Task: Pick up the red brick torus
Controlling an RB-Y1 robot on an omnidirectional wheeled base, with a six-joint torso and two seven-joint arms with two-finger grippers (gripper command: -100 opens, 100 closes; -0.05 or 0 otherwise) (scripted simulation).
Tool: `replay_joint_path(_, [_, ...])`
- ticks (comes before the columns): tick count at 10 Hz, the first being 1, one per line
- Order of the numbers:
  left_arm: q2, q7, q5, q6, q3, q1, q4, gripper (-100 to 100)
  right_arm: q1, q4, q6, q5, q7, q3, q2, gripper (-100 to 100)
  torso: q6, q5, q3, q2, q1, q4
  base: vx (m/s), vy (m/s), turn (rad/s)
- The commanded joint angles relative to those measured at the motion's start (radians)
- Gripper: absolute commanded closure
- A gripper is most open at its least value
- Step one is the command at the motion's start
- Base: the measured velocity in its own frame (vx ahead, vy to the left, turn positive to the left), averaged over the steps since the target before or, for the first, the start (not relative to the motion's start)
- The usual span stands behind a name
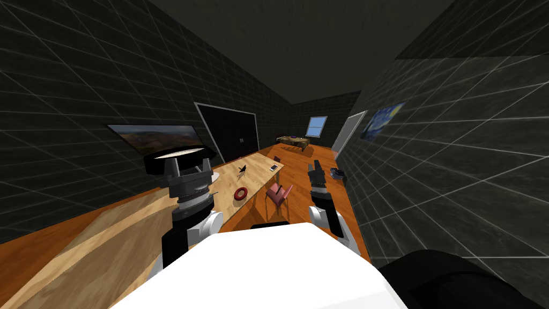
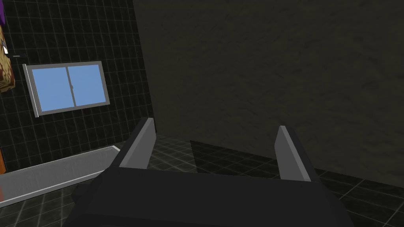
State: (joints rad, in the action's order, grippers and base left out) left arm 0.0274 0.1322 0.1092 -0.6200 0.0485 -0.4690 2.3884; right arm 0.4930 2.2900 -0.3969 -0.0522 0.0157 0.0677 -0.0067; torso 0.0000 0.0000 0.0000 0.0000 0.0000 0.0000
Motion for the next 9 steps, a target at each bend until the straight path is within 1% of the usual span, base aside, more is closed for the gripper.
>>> replay_joint_path(1, [-0.045,0.006,0.001,0.003,0.007,-0.003,-0.005,-100,0.0,0.0,0.0,0.0,0.0,0.0,0.0,0,0.0,0.0,0.0,0.0,0.0,0.0,-0.03,0.02,-0.027])
replay_joint_path(4, [-0.129,0.03,0.005,0.014,0.035,-0.015,-0.026,-100,0.0,0.0,0.0,0.0,0.0,0.0,0.0,0,0.0,0.001,0.002,0.004,0.006,0.001,-0.07,0.064,-0.068])
replay_joint_path(6, [-0.17,0.057,0.007,0.026,0.062,-0.032,-0.049,-100,0.0,0.0,0.0,0.0,0.0,0.0,0.0,0,0.0,0.0,0.002,0.004,0.001,0.001,-0.052,-0.005,-0.164])
replay_joint_path(7, [-0.17,0.057,0.007,0.026,0.062,-0.032,-0.049,-100,0.0,0.0,0.0,0.0,0.0,0.0,0.0,0,0.0,0.0,0.002,0.004,0.0,0.001,-0.032,-0.001,-0.095])
replay_joint_path(9, [-0.17,0.057,0.007,0.026,0.062,-0.032,-0.049,-100,0.0,0.0,0.0,0.0,0.0,0.0,0.0,0,0.0,0.0,0.001,0.001,0.0,0.0,0.005,0.0,0.015])
